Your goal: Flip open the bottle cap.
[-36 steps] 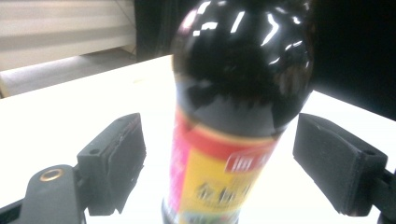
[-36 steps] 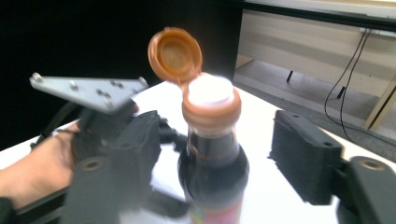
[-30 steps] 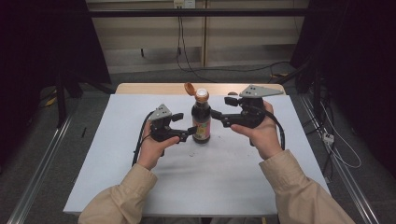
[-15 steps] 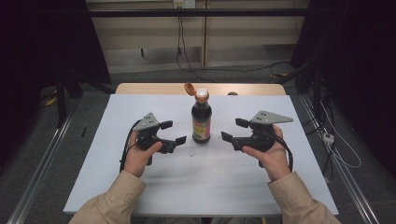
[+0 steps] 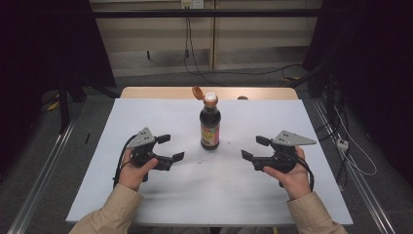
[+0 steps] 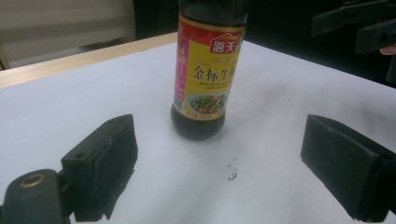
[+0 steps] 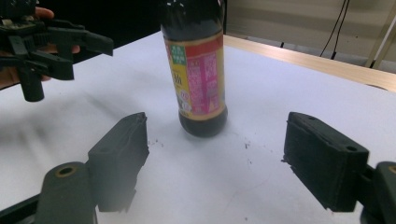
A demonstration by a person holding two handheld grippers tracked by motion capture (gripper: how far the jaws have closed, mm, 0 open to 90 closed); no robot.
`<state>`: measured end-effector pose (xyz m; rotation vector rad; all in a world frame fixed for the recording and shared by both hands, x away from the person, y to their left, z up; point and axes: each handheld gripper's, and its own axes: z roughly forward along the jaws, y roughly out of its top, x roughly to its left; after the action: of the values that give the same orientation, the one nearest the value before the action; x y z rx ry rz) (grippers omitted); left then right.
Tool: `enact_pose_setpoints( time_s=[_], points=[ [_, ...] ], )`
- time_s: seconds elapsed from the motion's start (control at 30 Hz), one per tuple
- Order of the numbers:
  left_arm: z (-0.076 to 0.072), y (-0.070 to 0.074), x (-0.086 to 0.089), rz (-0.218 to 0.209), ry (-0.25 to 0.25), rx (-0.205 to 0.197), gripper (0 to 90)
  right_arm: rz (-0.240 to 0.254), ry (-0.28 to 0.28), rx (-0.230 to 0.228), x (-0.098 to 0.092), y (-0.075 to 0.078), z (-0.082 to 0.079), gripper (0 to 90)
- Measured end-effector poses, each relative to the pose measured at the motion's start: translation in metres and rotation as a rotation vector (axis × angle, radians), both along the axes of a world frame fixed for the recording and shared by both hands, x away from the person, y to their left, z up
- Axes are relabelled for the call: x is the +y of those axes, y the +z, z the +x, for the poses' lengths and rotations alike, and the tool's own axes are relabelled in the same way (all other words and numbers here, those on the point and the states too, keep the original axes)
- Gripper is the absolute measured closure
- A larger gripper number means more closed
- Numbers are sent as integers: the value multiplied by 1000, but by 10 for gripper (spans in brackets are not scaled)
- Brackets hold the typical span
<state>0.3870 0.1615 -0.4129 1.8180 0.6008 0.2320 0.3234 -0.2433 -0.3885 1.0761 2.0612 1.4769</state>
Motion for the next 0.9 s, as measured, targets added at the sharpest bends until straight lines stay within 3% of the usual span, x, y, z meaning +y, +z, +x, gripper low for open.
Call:
enact_pose_setpoints(
  time_s=[0.47,0.9],
  points=[
    [-15,-6,22,21,8,1,105,-1,-14,19,-13,-32,-21,211],
    [-24,-9,38,35,24,4,112,-7,-30,19,-30,-47,-35,212]
  ],
)
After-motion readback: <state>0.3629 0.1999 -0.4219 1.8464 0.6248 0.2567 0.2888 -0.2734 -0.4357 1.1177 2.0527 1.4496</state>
